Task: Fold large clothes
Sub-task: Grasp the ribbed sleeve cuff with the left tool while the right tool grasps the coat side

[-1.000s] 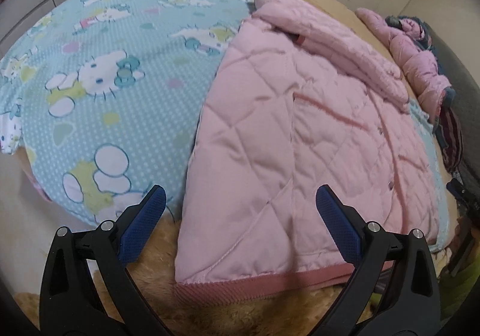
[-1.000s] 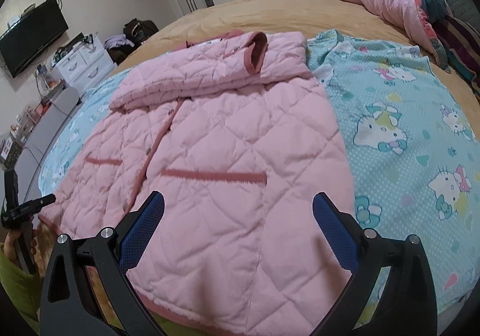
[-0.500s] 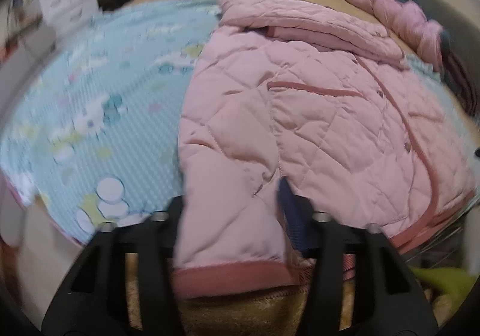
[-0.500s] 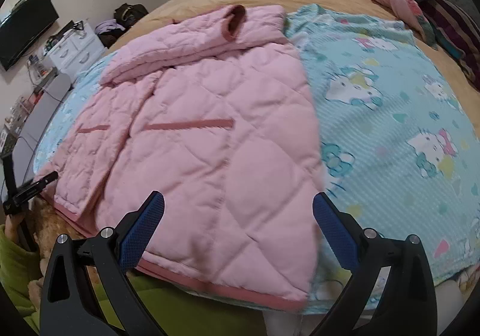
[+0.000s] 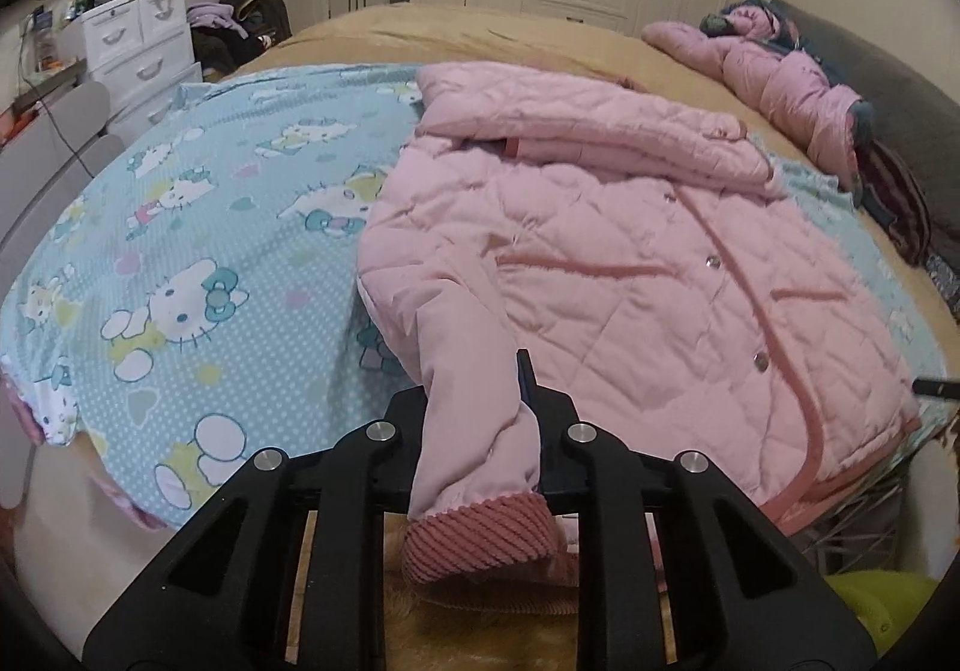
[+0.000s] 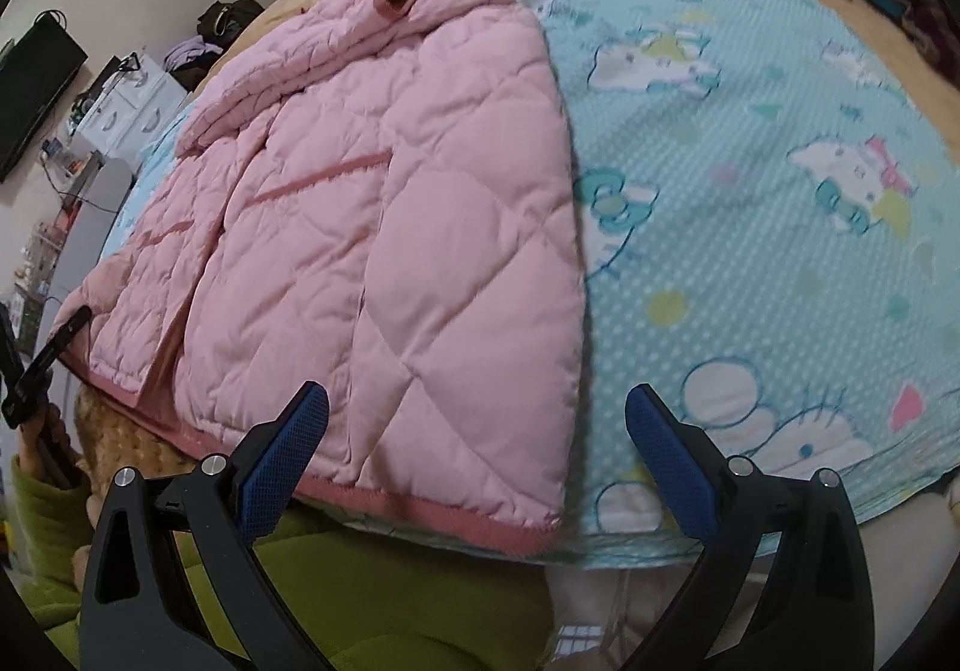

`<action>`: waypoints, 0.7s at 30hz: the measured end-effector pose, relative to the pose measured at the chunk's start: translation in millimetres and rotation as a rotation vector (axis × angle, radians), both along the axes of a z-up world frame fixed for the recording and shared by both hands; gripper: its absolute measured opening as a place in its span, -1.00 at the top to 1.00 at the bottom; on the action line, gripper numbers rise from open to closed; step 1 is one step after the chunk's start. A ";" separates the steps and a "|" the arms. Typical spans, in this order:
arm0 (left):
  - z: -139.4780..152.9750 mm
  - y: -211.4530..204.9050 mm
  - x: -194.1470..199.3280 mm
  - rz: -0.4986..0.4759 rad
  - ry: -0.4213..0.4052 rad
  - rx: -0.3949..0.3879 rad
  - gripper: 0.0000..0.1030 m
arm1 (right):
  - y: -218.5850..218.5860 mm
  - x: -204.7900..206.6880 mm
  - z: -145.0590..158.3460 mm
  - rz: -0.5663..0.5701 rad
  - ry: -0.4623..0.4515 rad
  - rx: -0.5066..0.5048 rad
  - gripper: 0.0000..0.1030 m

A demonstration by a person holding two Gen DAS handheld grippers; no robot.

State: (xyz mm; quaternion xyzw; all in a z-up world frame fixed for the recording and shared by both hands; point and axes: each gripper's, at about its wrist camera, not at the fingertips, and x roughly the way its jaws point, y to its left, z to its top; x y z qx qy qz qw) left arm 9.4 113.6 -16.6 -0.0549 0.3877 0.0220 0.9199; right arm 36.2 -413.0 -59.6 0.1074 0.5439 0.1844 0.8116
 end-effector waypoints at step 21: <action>35.3 -8.6 14.7 0.008 -0.097 -0.009 0.75 | 3.7 -5.5 62.5 0.155 -0.335 0.137 0.62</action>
